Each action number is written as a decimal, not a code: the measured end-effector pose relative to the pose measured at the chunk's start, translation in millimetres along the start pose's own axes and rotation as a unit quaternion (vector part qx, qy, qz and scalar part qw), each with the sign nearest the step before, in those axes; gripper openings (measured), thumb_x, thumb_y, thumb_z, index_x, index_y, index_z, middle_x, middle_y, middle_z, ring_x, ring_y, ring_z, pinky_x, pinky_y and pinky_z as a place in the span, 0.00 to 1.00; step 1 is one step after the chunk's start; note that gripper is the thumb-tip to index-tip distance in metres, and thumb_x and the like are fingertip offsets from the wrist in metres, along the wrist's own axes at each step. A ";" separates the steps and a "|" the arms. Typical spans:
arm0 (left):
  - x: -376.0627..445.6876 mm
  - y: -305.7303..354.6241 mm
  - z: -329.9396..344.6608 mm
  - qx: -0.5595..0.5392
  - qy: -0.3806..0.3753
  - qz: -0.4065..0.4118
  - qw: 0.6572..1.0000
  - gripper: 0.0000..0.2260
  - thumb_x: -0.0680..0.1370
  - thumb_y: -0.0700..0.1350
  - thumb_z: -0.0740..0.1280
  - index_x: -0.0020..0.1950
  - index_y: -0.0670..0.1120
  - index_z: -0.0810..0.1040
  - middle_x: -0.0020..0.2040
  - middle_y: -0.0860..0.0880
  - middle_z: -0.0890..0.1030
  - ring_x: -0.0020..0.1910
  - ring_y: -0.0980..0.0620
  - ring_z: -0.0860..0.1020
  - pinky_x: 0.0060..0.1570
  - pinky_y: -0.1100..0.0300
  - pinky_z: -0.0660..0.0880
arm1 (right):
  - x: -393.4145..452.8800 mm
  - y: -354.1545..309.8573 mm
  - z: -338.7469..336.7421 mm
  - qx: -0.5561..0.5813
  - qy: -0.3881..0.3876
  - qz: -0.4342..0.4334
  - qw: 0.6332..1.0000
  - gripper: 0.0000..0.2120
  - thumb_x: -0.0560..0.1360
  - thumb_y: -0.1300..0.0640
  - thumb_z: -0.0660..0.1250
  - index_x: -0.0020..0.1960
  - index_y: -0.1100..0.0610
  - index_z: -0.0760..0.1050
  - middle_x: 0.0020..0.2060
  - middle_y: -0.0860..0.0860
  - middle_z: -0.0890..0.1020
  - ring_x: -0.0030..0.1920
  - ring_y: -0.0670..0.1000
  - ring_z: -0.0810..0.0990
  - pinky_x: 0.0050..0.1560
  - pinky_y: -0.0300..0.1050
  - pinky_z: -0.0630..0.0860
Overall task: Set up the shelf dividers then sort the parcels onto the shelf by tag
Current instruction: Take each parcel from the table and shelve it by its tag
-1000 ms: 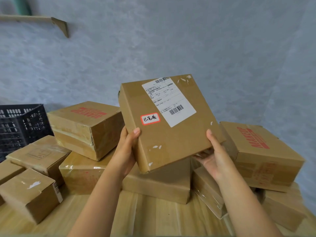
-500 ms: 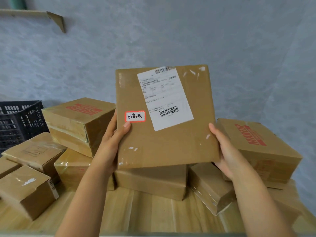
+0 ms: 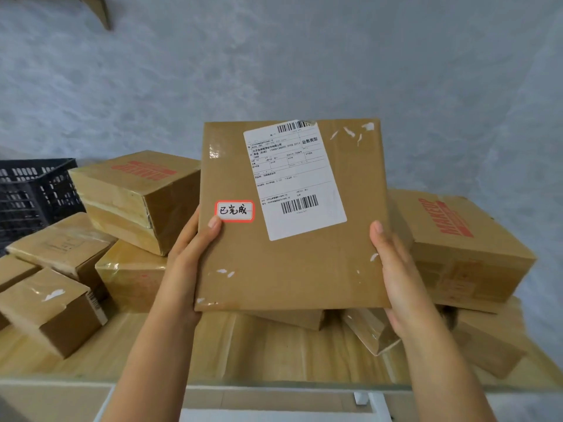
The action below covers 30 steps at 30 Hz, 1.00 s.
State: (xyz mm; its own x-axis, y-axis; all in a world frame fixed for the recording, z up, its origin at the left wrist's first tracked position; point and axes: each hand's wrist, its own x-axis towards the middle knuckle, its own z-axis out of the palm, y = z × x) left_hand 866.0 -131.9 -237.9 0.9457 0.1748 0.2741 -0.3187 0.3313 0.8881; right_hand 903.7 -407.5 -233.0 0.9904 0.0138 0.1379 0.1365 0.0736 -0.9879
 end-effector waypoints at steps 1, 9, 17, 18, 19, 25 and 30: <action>-2.5 1.2 -2.4 0.002 -0.005 -0.005 1.000 0.27 0.75 0.57 0.72 0.72 0.53 0.73 0.66 0.44 0.80 0.61 0.43 0.81 0.52 0.48 0.80 | -6.6 1.0 2.2 0.011 0.010 0.003 1.000 0.29 0.64 0.23 0.66 0.57 0.38 0.79 0.54 0.46 0.83 0.62 0.53 0.80 0.68 0.62 0.72; -16.5 7.4 -10.0 -0.023 -0.048 -0.046 0.998 0.28 0.71 0.57 0.74 0.70 0.52 0.75 0.64 0.44 0.81 0.62 0.41 0.80 0.61 0.41 0.75 | -67.9 -5.7 12.8 0.015 0.092 -0.008 0.996 0.24 0.67 0.27 0.67 0.59 0.34 0.79 0.55 0.42 0.85 0.58 0.49 0.83 0.58 0.52 0.80; -52.9 11.0 -20.5 -0.051 -0.144 -0.105 0.983 0.28 0.71 0.56 0.74 0.70 0.52 0.76 0.63 0.45 0.82 0.62 0.42 0.80 0.59 0.45 0.78 | -169.6 -7.9 27.6 -0.024 0.224 -0.002 0.974 0.25 0.65 0.25 0.65 0.57 0.35 0.80 0.54 0.44 0.86 0.55 0.49 0.85 0.61 0.58 0.79; -59.5 10.3 -17.6 -0.055 -0.158 -0.112 0.979 0.28 0.71 0.56 0.74 0.70 0.52 0.76 0.63 0.45 0.82 0.61 0.43 0.81 0.57 0.47 0.79 | -184.8 -10.8 27.5 -0.027 0.236 -0.003 0.971 0.24 0.66 0.26 0.65 0.57 0.36 0.80 0.54 0.44 0.86 0.55 0.49 0.85 0.61 0.58 0.79; -66.4 9.7 -13.2 -0.060 -0.172 -0.121 0.976 0.28 0.71 0.56 0.74 0.70 0.53 0.76 0.63 0.46 0.82 0.61 0.43 0.81 0.56 0.48 0.79 | -200.0 -14.1 26.0 -0.030 0.250 -0.004 0.968 0.25 0.67 0.26 0.65 0.59 0.37 0.80 0.54 0.45 0.86 0.55 0.49 0.85 0.60 0.58 0.79; -115.1 12.2 32.9 -0.078 -0.245 -0.158 0.954 0.30 0.68 0.57 0.75 0.70 0.53 0.76 0.63 0.46 0.82 0.62 0.42 0.80 0.64 0.41 0.73 | -292.7 -35.0 3.5 -0.044 0.360 -0.010 0.932 0.24 0.69 0.27 0.66 0.54 0.43 0.81 0.51 0.46 0.87 0.51 0.49 0.86 0.52 0.53 0.82; -170.5 15.6 83.5 -0.088 -0.288 -0.188 0.935 0.31 0.69 0.54 0.76 0.71 0.51 0.75 0.62 0.46 0.83 0.59 0.44 0.82 0.51 0.49 0.80 | -373.8 -48.0 -22.9 -0.029 0.416 -0.037 0.908 0.27 0.68 0.30 0.65 0.60 0.45 0.79 0.53 0.46 0.86 0.52 0.48 0.86 0.50 0.48 0.81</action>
State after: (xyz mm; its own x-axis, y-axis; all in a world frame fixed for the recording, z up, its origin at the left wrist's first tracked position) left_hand 705.2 -233.9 -239.9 0.8547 -0.4962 0.1527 0.0858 0.4251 0.9011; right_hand 527.5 -439.0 -238.7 0.6506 -0.7487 0.1270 0.1806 -0.0100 -0.9835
